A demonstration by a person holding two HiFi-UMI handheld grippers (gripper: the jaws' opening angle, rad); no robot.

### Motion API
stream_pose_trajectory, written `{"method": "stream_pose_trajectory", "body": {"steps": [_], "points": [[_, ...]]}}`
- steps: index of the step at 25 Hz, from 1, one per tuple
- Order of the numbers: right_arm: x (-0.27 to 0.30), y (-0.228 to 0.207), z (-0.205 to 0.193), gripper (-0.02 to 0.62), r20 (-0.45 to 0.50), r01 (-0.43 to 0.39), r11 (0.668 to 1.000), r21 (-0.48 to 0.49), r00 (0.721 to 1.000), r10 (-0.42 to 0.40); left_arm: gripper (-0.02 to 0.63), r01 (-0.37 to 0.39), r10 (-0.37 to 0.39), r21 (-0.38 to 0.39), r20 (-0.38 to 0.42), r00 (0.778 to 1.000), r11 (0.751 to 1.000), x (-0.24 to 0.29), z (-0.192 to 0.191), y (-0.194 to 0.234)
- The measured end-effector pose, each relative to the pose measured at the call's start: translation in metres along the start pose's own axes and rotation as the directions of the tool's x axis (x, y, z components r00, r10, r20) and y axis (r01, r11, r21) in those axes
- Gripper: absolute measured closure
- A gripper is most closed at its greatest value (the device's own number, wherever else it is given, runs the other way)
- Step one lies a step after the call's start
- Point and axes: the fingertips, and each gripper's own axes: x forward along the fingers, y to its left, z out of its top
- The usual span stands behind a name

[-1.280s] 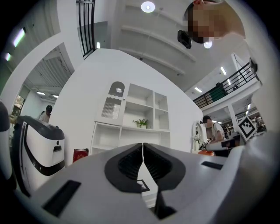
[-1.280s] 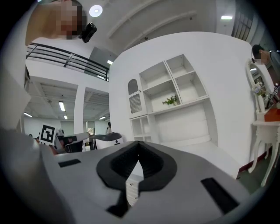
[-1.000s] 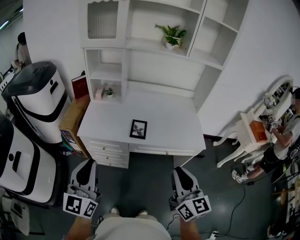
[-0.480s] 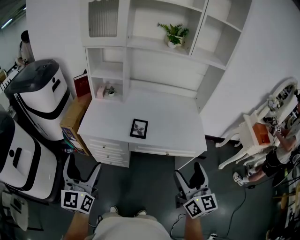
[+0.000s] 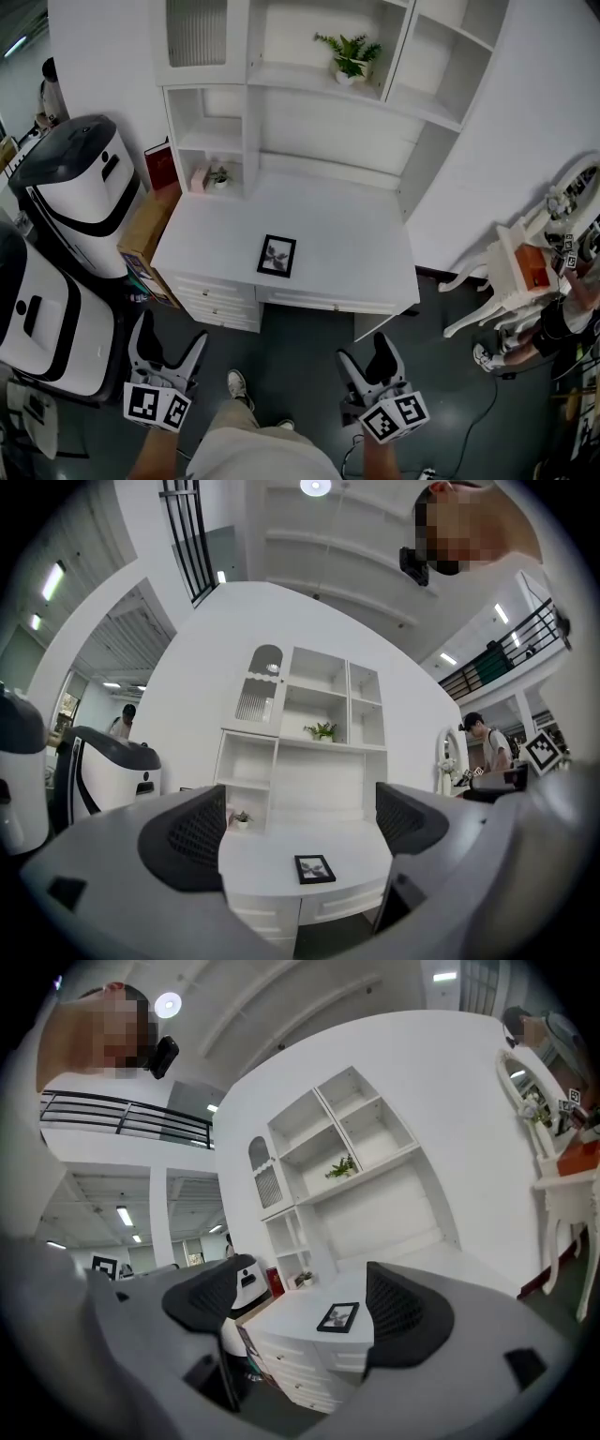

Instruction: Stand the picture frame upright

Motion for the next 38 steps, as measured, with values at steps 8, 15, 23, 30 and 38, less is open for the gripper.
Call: {"method": "stream_pose_trajectory", "body": {"steps": [8,15,23,30,38], "points": [[0.092,-0.019,-0.022,0.175,-0.084,0.002,1.000,0.002,0.996,-0.001,0.124,0.071,-0.072,-0.033,-0.052,0.996,0.997,0.107,-0.047,0.021],[0.227,-0.034,-0.028,0.175,-0.190,-0.008,1.000,0.003,0.982,0.009,0.126,0.179,-0.185,-0.050,-0.169,0.968,0.983,0.218,-0.094,0.070],[0.299,-0.063,-0.040,0.175,-0.263,0.078,0.994,0.075,0.963,-0.056,0.126,0.259,-0.285,-0.120,-0.353,0.891,0.958,0.300,-0.169,0.078],[0.319,-0.111,-0.075,0.175,-0.356,0.107,0.982,0.159,0.934,-0.044,0.127,0.277,-0.311,-0.144,-0.497,0.810,0.950,0.331,-0.238,0.053],[0.345,-0.162,-0.143,0.213,-0.529,0.099,0.985,0.143,0.849,-0.008,0.127,0.240,-0.264,-0.125,-0.620,0.739,0.963,0.358,-0.289,0.039]]}}
